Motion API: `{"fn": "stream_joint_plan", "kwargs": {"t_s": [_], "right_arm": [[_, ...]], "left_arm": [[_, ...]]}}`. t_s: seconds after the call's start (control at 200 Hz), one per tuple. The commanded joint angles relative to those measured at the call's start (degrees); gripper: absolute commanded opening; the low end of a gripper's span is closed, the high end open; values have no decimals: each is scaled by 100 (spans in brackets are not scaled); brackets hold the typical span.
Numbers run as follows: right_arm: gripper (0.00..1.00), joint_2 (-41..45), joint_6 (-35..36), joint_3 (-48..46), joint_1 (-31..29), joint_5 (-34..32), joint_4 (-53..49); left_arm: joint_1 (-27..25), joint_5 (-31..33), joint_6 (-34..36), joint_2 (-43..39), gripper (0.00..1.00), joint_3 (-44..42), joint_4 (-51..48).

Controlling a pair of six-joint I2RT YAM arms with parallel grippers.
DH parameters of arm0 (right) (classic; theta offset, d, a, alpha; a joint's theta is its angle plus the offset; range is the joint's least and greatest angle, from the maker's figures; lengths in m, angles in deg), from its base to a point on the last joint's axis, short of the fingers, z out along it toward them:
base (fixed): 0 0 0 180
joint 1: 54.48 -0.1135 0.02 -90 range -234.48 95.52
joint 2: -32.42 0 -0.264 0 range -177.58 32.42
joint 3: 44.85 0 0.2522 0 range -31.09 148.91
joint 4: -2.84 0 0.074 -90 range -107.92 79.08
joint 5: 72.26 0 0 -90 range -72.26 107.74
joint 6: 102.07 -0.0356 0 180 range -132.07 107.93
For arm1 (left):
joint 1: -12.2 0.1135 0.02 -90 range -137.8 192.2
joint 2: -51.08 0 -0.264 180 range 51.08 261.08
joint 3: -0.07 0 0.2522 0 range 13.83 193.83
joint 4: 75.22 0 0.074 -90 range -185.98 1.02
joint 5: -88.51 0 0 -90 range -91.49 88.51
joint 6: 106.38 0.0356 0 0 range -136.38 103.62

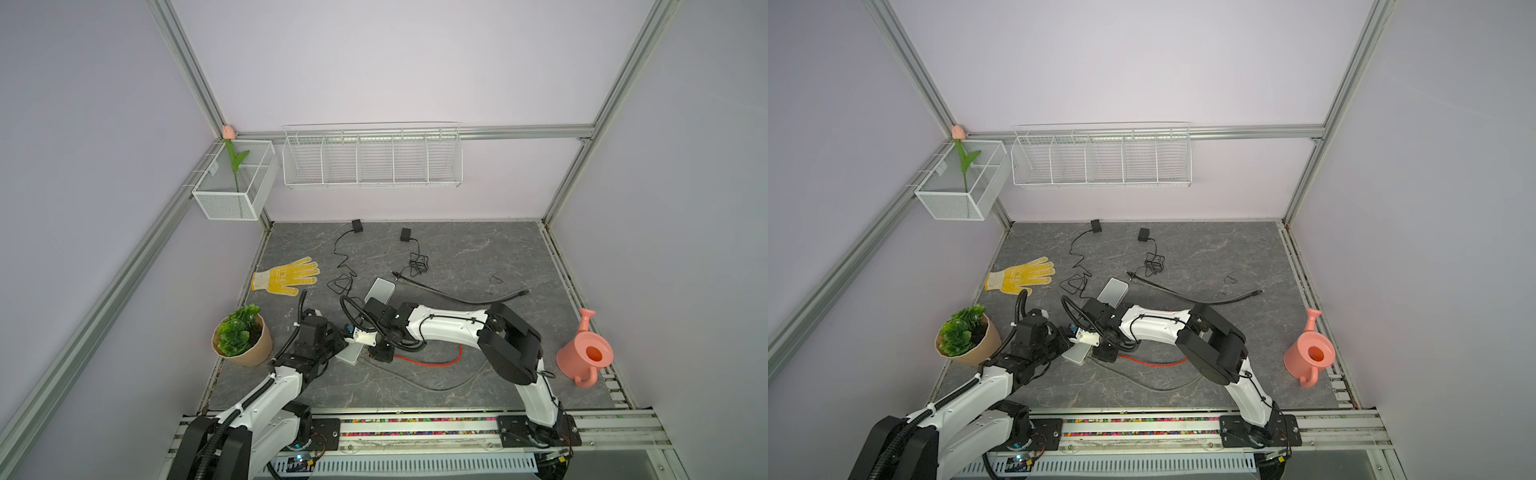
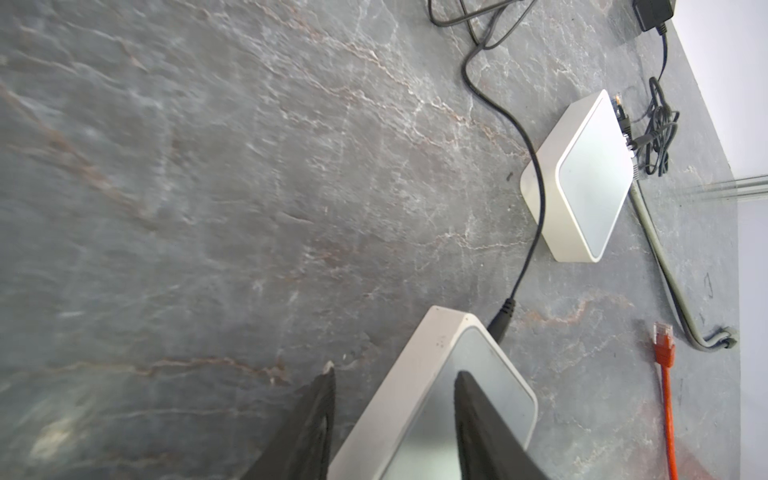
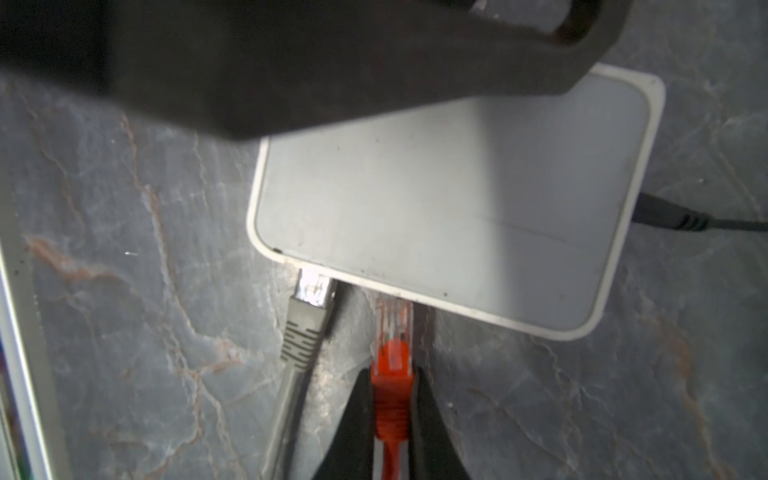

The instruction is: Insert the plug into the switch port

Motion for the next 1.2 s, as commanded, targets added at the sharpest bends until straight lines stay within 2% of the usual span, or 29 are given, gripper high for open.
{"fn": "stream_joint_plan", "kwargs": {"t_s": [0.0, 0.255, 0.42, 0.725, 1.195], "right_arm": [[7, -262, -105, 448, -19, -45, 751], [7, -376, -115, 561, -42, -329, 670], [7, -298, -111, 459, -42, -190, 809], [7, 21, 36, 100, -95, -9, 1026], [7, 296, 126, -186, -186, 16, 1130]], "left_arm": [[-185, -913, 180, -133, 48, -37, 64], [-183, -1050, 175, -199, 50, -112, 97], [-184, -1036, 182, -221, 50, -139, 107], [-189, -588, 152, -382, 55, -68, -46], [-188, -786, 383, 868, 55, 417, 231]]}}
